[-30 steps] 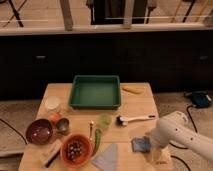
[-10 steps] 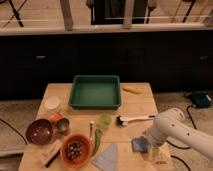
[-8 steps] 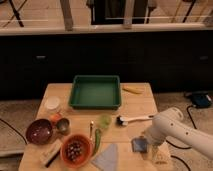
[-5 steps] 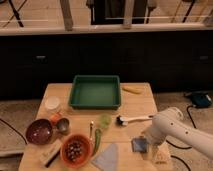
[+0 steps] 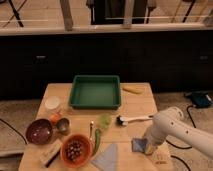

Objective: Wipe tray with sponge

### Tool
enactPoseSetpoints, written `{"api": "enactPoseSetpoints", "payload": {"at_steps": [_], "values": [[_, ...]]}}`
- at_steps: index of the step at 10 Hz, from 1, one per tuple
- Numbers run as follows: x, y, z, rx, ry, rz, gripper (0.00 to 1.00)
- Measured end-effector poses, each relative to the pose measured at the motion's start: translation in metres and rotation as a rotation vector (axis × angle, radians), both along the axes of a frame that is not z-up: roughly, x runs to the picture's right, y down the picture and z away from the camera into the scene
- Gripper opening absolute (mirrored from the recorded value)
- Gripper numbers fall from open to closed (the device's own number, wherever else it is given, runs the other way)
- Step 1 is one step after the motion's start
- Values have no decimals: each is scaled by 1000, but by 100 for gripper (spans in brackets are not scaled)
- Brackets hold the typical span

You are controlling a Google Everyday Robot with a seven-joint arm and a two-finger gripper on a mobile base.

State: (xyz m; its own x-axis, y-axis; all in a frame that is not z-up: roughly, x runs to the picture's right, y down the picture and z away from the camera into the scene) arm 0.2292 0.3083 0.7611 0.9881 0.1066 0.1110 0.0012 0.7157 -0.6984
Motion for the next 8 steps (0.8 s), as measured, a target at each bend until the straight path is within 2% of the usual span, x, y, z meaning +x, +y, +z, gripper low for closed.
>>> {"api": "enactPoseSetpoints", "payload": {"at_steps": [2,5,7,8], "values": [[1,-5,-4,10,4,0,35],[-6,-34,-23,46,7,-6,4],[-11,-40,-24,56,12,-13,1],[-19,-51,-26,69,8,-19,1]]}}
